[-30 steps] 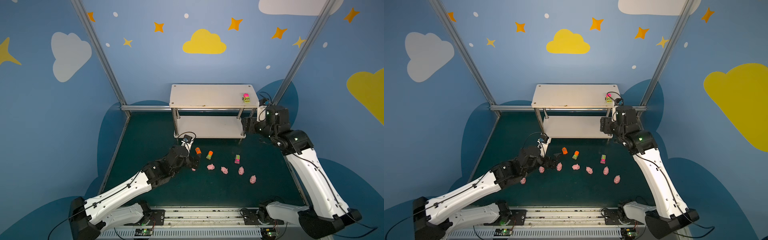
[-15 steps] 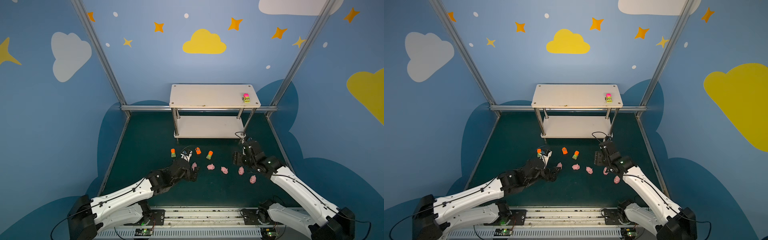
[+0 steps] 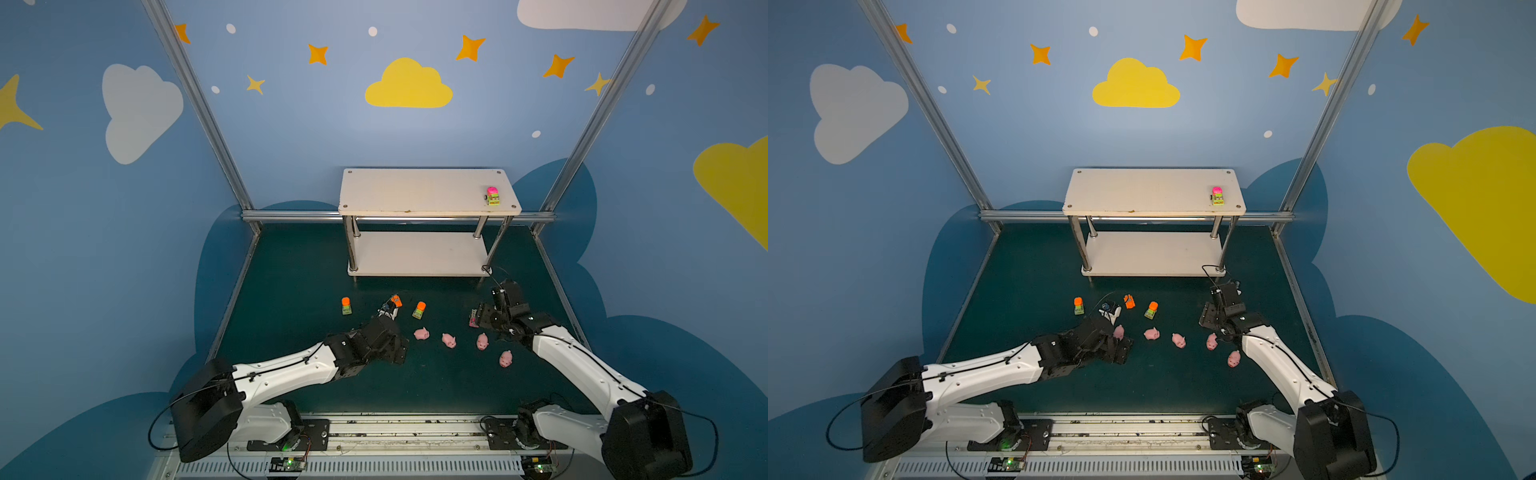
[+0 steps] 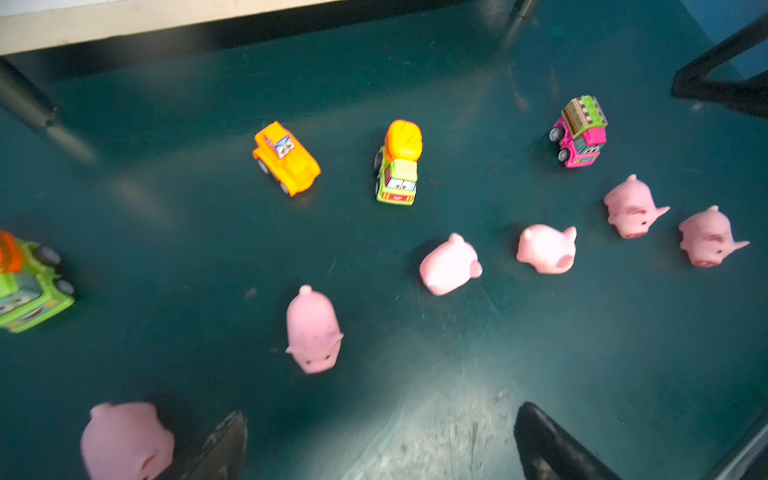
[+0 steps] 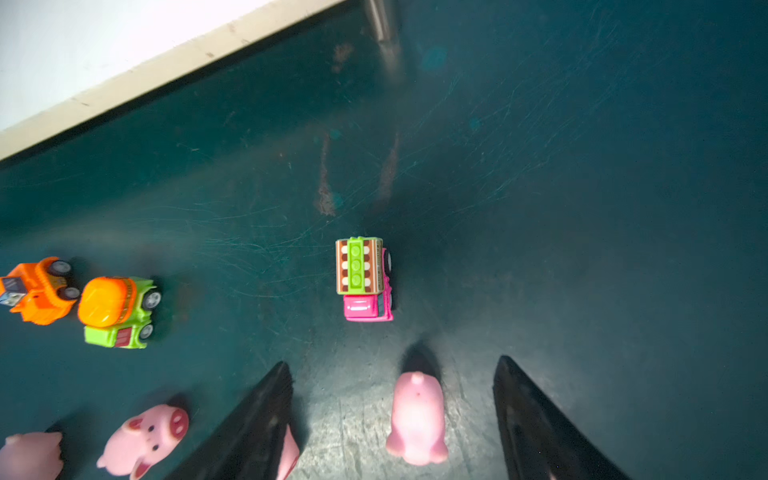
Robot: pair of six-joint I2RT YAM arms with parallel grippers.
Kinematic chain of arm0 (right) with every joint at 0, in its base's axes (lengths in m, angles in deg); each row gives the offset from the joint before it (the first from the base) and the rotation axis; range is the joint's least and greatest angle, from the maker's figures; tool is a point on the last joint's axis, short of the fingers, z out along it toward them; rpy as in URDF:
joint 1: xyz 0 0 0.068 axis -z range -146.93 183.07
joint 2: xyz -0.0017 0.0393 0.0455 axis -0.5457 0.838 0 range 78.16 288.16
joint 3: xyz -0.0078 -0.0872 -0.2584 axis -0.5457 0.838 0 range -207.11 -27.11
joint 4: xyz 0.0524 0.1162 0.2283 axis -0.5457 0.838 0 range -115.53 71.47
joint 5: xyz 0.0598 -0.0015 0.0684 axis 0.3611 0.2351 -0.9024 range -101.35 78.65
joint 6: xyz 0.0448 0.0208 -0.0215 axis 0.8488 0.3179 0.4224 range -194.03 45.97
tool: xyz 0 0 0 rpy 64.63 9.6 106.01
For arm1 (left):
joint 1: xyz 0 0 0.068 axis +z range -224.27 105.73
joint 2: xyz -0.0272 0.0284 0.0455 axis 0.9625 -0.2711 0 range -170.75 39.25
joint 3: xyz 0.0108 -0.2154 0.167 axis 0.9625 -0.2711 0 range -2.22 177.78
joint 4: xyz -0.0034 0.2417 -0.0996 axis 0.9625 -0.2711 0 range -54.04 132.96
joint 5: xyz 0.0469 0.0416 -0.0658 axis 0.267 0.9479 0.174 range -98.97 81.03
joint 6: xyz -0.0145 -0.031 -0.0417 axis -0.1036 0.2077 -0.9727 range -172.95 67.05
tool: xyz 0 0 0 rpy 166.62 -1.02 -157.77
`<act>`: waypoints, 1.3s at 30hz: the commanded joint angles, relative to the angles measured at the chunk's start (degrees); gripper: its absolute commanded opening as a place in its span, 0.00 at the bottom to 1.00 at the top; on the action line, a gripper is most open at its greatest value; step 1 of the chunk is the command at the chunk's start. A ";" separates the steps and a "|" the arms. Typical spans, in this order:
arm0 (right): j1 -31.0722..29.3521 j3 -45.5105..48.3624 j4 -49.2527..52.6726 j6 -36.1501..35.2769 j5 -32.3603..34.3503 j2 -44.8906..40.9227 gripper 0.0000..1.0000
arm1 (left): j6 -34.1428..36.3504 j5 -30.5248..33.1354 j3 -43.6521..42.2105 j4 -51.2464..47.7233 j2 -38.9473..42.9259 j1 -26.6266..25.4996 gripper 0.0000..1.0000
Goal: Place and organize the plastic toys onto the shelf
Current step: 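Lower the right gripper and grasp the pink truck with green bricks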
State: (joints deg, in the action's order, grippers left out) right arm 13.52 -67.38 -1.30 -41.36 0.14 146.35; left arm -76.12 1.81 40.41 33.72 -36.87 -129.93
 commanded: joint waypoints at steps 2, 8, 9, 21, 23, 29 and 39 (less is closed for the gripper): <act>0.71 -0.24 -3.78 0.51 -2.73 3.41 0.75 | 1.19 -1.12 3.33 1.07 -3.25 0.54 1.00; 1.01 -0.93 -5.46 0.56 -3.82 8.61 0.68 | 2.94 -3.31 6.73 1.19 -7.33 1.60 1.00; 1.01 -0.95 -6.03 0.56 -4.17 9.29 0.66 | 3.07 -3.68 7.07 1.32 -7.67 1.81 1.00; 1.01 -2.48 -7.62 0.11 -4.00 16.06 0.56 | 3.14 -5.51 7.25 1.85 -9.62 4.11 1.00; 1.00 -3.05 -7.46 -0.27 -3.43 16.87 0.55 | 3.05 -5.84 7.07 1.94 -9.50 4.49 1.00; 1.01 -5.12 -7.02 -1.11 -2.91 19.72 0.48 | 3.40 -6.21 6.68 2.15 -9.05 5.51 1.00; 0.22 -7.54 -4.37 -1.73 -0.78 23.62 0.36 | 3.02 -6.57 4.73 2.74 -7.57 6.72 1.00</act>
State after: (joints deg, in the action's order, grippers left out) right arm 14.09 -73.59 -7.53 -42.59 -2.31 169.34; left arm -73.31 -4.48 46.29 35.89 -46.01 -123.70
